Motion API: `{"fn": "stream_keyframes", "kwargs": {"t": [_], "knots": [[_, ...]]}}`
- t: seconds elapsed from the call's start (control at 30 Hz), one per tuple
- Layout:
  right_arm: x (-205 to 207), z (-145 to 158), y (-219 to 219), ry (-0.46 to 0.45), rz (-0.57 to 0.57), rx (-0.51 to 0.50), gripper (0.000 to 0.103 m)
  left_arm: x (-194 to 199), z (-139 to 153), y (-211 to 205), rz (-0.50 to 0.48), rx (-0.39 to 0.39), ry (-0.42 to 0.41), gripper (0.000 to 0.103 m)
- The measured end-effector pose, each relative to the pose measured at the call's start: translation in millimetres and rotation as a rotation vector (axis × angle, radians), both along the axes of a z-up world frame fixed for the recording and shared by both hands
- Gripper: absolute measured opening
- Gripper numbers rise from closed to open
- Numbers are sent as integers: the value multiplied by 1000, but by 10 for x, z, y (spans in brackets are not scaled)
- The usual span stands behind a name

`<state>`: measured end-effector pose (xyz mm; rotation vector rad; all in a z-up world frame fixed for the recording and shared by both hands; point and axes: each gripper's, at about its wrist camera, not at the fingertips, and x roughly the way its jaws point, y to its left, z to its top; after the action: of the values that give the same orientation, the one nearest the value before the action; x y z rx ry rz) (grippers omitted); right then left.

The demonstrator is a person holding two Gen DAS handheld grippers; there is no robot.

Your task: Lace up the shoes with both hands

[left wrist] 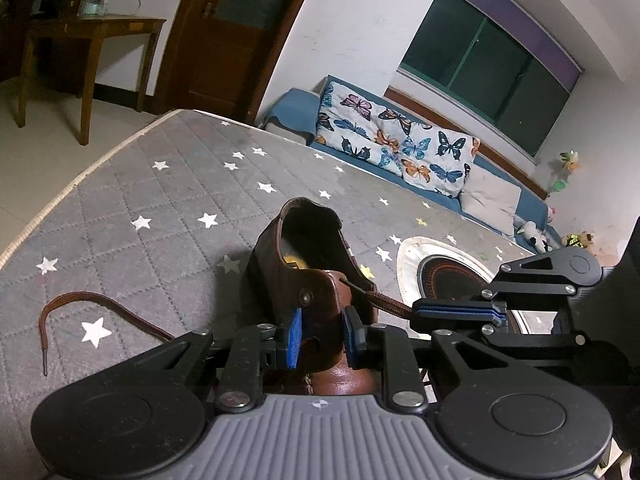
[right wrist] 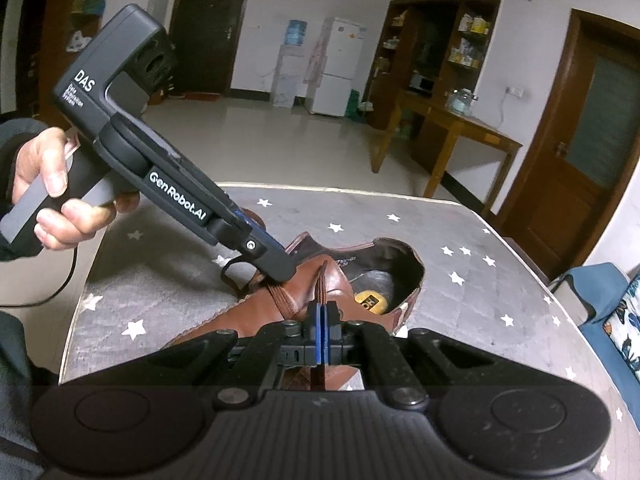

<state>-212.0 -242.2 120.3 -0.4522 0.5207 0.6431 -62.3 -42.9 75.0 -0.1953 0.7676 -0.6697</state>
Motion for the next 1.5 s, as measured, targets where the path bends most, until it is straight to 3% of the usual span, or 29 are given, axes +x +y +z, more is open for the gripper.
{"fn": "stream_keyframes", "kwargs": {"t": [0.4,0.87,1.17,1.5], "knots": [[15,28,-50,-43,133,-86,1,70,-51,83,-60,-30,12,25],[79,-12,-161,-61,206,-33,1,-129,78,-142,83,98,-12,24],[33,45,-308,-77,97,5,1,-150,73,-255,73,119,-19,26],[-315,396,-578,-193,-112,52,1,-231,61,-267,49,145,-59,29]]}}
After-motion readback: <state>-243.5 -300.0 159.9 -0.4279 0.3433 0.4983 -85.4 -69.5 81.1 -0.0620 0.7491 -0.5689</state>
